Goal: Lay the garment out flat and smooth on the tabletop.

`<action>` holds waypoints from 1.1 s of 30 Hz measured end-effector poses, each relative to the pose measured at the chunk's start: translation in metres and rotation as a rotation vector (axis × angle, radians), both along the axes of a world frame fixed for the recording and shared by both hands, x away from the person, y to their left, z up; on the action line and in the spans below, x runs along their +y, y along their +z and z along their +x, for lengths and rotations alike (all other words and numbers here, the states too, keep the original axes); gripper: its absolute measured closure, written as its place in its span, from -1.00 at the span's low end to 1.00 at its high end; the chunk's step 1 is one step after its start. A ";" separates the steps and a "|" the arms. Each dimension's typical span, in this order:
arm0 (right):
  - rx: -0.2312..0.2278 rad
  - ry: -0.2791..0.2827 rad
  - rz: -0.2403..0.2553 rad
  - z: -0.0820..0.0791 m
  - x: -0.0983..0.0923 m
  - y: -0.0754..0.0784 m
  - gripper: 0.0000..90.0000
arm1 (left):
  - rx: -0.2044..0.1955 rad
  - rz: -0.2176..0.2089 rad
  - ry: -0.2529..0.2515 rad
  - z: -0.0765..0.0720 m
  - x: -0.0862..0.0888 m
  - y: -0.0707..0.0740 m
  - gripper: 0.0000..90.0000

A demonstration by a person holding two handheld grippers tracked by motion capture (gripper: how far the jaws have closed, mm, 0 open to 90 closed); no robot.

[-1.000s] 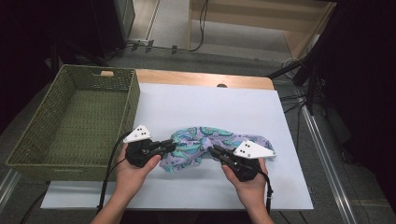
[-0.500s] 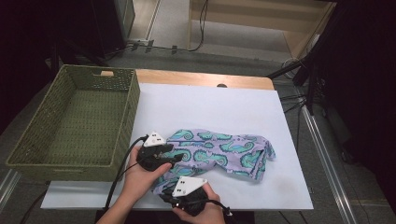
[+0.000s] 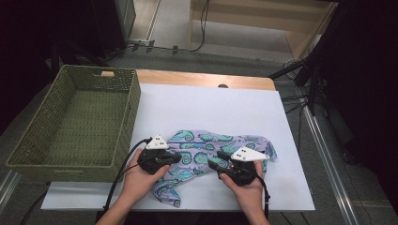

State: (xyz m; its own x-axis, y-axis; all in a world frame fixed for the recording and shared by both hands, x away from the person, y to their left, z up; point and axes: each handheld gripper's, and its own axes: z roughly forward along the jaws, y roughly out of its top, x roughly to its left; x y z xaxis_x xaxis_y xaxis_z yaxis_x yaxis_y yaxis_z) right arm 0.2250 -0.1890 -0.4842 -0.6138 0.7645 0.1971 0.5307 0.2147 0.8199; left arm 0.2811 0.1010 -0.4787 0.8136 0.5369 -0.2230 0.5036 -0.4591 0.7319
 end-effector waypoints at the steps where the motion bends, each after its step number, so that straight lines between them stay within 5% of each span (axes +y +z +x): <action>1: 0.027 0.026 -0.028 0.001 0.001 -0.005 -0.10 | -0.002 -0.004 -0.001 0.000 0.000 0.000 0.99; 4: 0.025 0.023 -0.162 0.000 0.015 -0.022 -0.07 | -0.006 -0.034 0.004 -0.001 -0.002 -0.002 0.83; 8: 0.046 0.012 -0.224 0.001 0.027 -0.035 0.66 | -0.047 -0.053 0.062 -0.002 0.000 0.001 0.45; 10: 0.046 0.058 -0.224 -0.002 0.031 -0.033 0.88 | -0.060 -0.061 0.100 -0.002 0.003 0.002 0.39; 14: 0.063 0.166 -0.180 -0.011 0.040 -0.027 0.91 | -0.065 -0.044 0.164 0.001 0.006 0.000 0.14; 16: 0.064 0.240 -0.161 -0.019 0.056 -0.025 0.91 | -0.067 -0.032 0.182 0.001 0.006 -0.002 0.05; 21: 0.033 0.404 -0.202 -0.045 0.107 -0.026 0.91 | -0.066 0.016 0.198 0.001 0.001 -0.007 -0.02; 25: 0.028 0.440 -0.173 -0.050 0.118 -0.025 0.85 | -0.039 0.059 0.169 0.001 -0.004 -0.016 0.04; 28: 0.011 0.432 -0.108 -0.046 0.106 -0.016 0.47 | -0.029 0.098 0.134 0.001 -0.007 -0.023 0.40; 33: -0.061 0.252 -0.045 -0.022 0.054 0.010 0.24 | -0.041 0.106 0.110 -0.002 -0.009 -0.024 0.89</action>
